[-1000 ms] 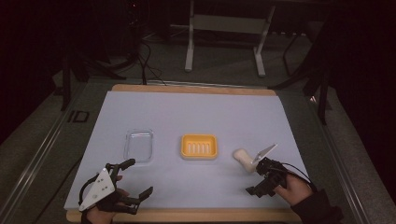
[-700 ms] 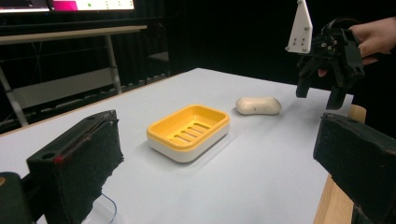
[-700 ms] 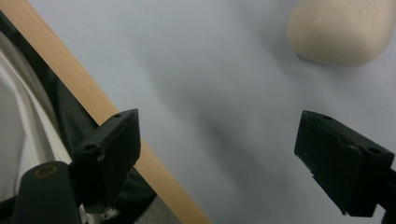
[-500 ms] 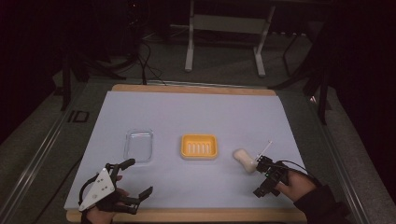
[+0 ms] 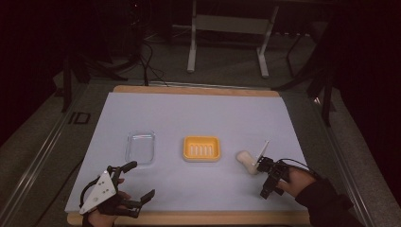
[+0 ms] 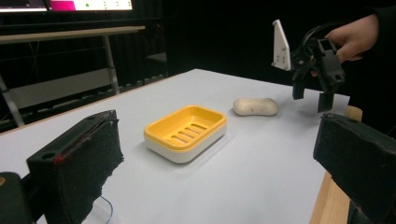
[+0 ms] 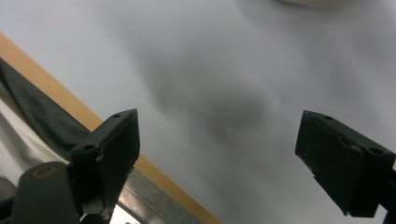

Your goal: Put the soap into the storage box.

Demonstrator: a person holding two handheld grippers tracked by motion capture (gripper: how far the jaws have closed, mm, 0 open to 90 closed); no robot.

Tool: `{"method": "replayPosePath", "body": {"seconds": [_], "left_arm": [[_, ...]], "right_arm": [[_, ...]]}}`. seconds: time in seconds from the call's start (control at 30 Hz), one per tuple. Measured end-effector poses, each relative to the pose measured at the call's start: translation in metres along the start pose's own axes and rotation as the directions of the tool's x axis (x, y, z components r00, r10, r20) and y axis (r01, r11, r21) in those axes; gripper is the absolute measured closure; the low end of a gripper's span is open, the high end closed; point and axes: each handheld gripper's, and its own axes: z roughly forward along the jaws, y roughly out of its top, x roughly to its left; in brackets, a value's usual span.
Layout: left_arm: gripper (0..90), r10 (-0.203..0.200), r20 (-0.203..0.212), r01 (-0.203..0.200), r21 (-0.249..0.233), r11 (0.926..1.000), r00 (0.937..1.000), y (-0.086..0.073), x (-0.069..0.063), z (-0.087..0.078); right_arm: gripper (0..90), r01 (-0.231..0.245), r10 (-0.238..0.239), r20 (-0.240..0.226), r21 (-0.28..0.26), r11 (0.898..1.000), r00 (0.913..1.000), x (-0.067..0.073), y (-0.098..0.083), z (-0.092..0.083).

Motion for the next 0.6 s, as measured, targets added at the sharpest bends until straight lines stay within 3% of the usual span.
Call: {"method": "replayPosePath", "body": {"seconds": [0.23,0.47,0.6], "left_arm": [[1.2,-0.006,0.005,0.006,-0.002,1.0,1.0,0.0,0.001,0.0],[1.2,-0.006,0.009,0.006,0.002,1.0,0.9999,0.0,0.001,0.0],[1.1,-0.001,0.008,0.001,0.006,1.0,1.0,0.0,0.0,0.0]], "right_arm": [[13.3,-0.003,0.003,-0.011,0.004,1.0,0.9999,-0.006,0.008,-0.003],[13.6,0.003,-0.003,-0.007,-0.072,0.997,1.0,-0.01,0.015,-0.009],[14.2,0.005,-0.004,0.011,-0.09,0.996,0.9999,-0.012,0.019,-0.01]]}}
